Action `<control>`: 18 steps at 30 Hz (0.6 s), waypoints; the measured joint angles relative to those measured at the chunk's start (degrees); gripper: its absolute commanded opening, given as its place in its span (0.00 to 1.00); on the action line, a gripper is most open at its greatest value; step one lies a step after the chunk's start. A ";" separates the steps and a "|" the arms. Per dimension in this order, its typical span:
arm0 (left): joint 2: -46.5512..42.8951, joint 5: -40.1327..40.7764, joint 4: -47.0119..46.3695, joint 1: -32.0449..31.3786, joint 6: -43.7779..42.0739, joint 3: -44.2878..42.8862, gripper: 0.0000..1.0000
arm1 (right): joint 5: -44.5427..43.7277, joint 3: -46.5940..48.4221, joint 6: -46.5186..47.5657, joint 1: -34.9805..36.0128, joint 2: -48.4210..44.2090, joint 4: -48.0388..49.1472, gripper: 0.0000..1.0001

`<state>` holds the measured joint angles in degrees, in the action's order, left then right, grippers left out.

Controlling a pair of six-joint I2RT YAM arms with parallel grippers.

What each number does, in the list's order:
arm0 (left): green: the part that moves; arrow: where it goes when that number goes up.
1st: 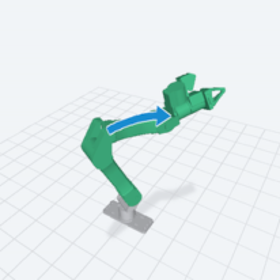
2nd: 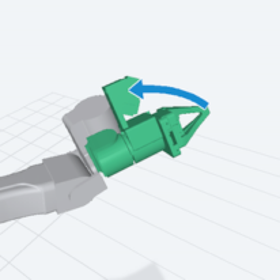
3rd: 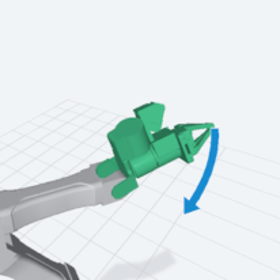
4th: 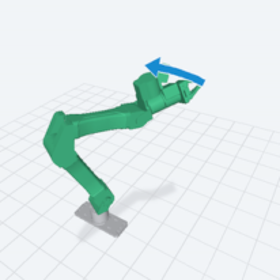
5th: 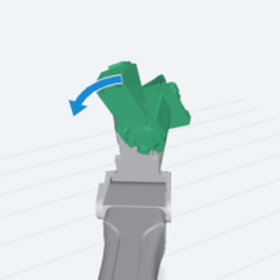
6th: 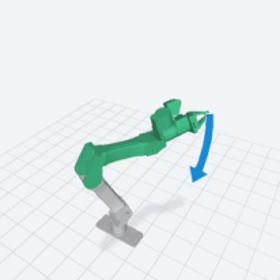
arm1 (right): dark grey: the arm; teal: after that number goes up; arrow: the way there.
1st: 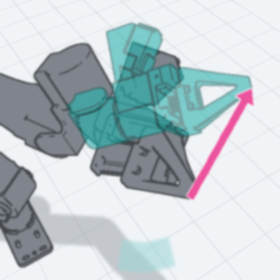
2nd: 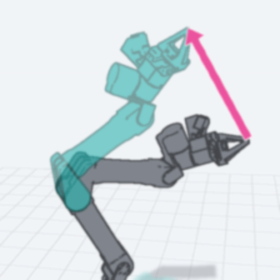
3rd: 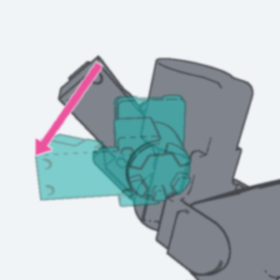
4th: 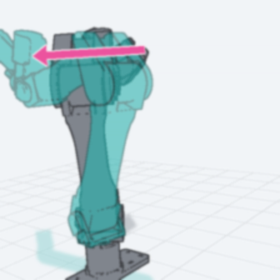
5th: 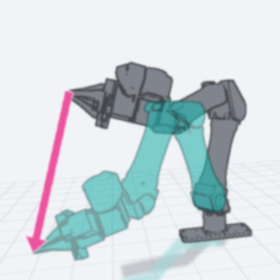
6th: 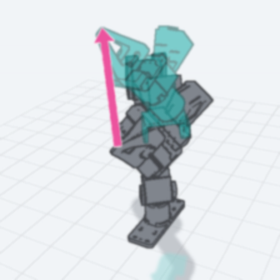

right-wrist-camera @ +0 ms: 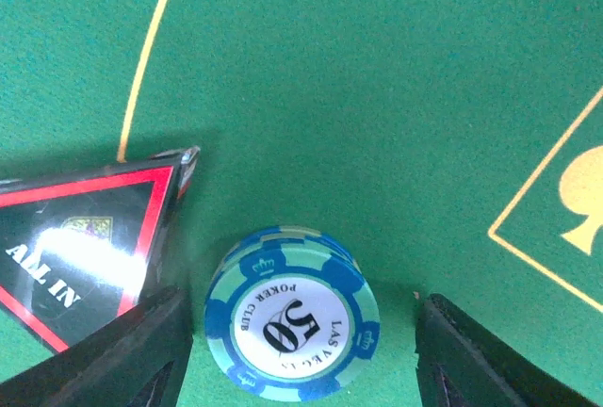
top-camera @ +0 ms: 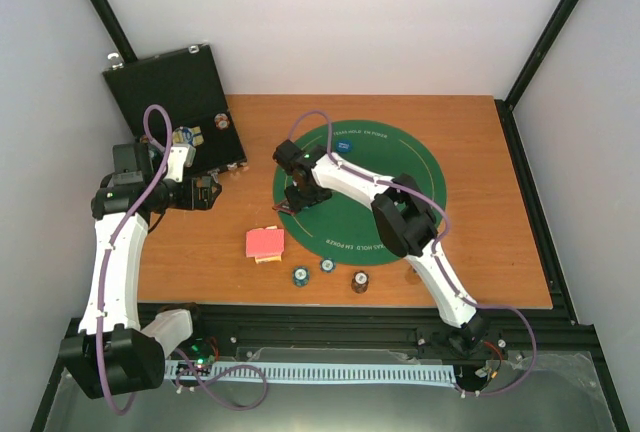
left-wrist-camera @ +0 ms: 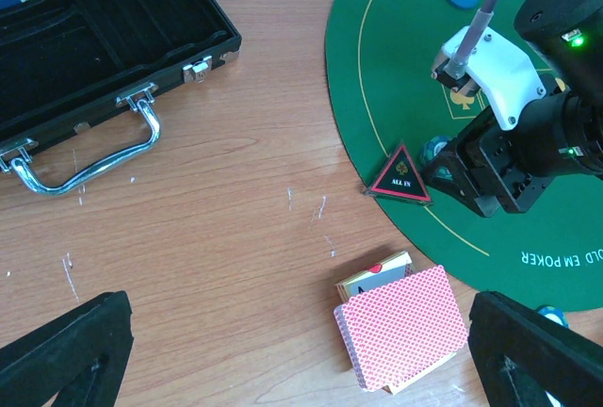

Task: Distribute texas hold em gaming equipment

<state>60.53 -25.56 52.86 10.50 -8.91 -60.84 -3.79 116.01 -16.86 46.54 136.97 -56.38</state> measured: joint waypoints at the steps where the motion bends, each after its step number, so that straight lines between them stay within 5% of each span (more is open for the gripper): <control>1: 0.00 0.00 0.02 0.00 0.00 0.00 1.00 | -0.11 0.00 0.04 0.00 -0.07 -0.15 0.63; 13: 0.00 0.00 0.26 0.00 0.02 -0.09 1.00 | -2.36 -4.15 -0.11 1.70 -13.00 -3.21 0.62; 18: -0.17 0.00 0.74 0.00 0.02 -0.17 1.00 | -5.07 -14.05 -2.58 10.60 -22.95 -1.14 0.67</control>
<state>60.36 -25.56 53.60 10.50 -8.88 -61.01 -8.86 101.95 -19.44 57.14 114.02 -57.52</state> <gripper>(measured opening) 0.998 0.640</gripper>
